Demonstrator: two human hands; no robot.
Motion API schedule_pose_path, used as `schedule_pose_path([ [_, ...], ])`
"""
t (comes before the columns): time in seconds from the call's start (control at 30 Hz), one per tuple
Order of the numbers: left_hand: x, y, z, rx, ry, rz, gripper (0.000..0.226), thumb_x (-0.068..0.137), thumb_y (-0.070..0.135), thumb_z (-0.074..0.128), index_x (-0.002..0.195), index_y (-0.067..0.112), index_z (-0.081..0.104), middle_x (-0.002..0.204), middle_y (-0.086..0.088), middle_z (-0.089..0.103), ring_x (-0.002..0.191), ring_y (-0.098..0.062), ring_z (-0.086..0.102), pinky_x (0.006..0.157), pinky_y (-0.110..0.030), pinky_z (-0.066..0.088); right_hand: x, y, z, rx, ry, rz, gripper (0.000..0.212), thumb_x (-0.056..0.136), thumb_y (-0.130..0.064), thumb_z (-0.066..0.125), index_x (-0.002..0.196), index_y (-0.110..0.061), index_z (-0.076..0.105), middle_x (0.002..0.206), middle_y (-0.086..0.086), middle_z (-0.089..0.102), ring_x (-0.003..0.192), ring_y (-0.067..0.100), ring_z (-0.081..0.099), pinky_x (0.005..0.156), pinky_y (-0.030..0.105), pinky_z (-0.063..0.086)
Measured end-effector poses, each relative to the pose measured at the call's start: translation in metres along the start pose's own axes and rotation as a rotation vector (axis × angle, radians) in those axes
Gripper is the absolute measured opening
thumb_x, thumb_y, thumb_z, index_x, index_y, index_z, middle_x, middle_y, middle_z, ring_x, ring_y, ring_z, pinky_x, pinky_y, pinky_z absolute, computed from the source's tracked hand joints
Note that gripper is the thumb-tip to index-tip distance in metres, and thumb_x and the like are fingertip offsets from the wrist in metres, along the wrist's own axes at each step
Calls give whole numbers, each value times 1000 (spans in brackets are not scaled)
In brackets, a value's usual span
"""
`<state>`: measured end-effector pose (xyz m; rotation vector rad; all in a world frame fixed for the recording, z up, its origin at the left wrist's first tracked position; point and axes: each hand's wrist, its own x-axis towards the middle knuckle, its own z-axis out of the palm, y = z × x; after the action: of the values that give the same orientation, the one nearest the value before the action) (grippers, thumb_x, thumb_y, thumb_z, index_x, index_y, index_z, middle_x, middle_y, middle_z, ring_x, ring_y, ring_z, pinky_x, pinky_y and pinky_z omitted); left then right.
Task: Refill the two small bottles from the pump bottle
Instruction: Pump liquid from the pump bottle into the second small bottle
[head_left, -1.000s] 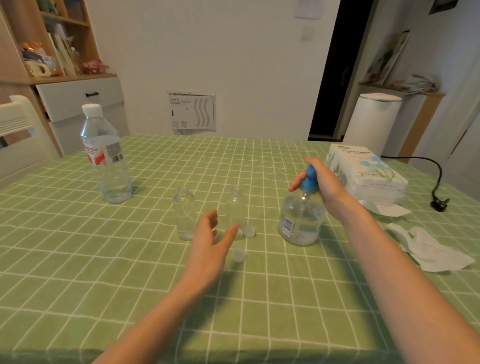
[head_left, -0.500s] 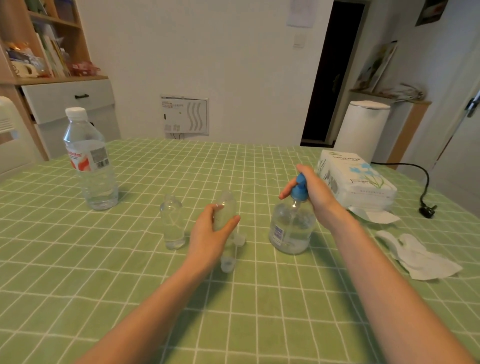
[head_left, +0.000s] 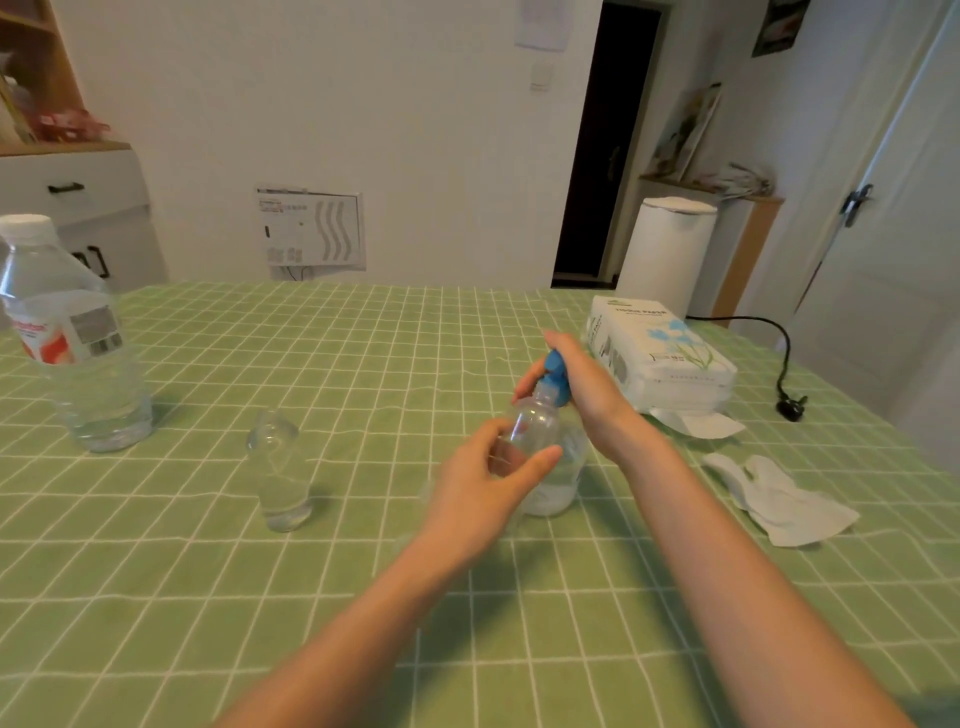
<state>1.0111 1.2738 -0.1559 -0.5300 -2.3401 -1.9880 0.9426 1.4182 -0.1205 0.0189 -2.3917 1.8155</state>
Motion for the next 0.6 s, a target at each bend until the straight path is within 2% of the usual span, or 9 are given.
schedule_pose_path([
  [0.07,5,-1,5,-23,-13,21,17,81,35,69,95,29,62,77,7,64,66,-1,55,67,-22,49,-2,-1,0,6,-20,9,63,94,-51,32,56,-14,67,66,3,68,70,17,58,89,40,44],
  [0.13,10,-2,6,-49,-19,34,17,81,34,68,95,25,63,81,4,67,66,0,57,66,-21,50,-3,-2,0,8,-17,21,58,92,-52,33,68,-8,62,72,10,62,71,21,53,90,44,44],
  [0.2,14,-2,4,-81,-20,35,18,82,33,67,97,24,63,84,2,69,69,-2,60,63,-16,50,-3,-3,0,5,5,25,51,92,-52,35,75,-10,58,75,11,58,73,21,50,90,41,42],
  [0.27,18,-3,3,-94,-15,26,20,82,33,67,99,23,64,86,1,70,73,-7,64,64,-16,52,-3,-3,0,4,19,30,52,92,-52,35,72,-10,57,74,9,60,72,16,55,88,36,42],
  [0.37,20,-1,1,-76,-17,22,21,82,35,66,100,25,64,89,-1,71,80,-15,66,71,-25,53,-4,-2,0,14,15,36,53,92,-52,35,71,-10,58,72,8,62,67,11,56,80,30,43],
  [0.47,21,0,1,-77,-34,28,21,82,38,65,99,26,64,87,-2,71,77,-16,64,71,-28,52,-3,-4,-1,9,17,37,48,93,-49,36,76,-10,58,73,8,59,66,12,53,77,29,42],
  [0.53,22,0,0,-76,-42,26,22,81,40,65,98,26,64,88,-7,70,75,-19,63,70,-32,51,-3,-7,-3,1,2,40,47,94,-44,39,69,-10,60,69,2,63,64,9,56,73,26,42],
  [0.6,23,1,-1,-80,-42,25,25,78,43,65,97,25,64,89,-16,67,73,-24,59,68,-35,49,-1,-16,-8,-36,-21,27,41,93,-37,44,66,-16,66,68,-3,68,68,9,61,70,25,43],
])
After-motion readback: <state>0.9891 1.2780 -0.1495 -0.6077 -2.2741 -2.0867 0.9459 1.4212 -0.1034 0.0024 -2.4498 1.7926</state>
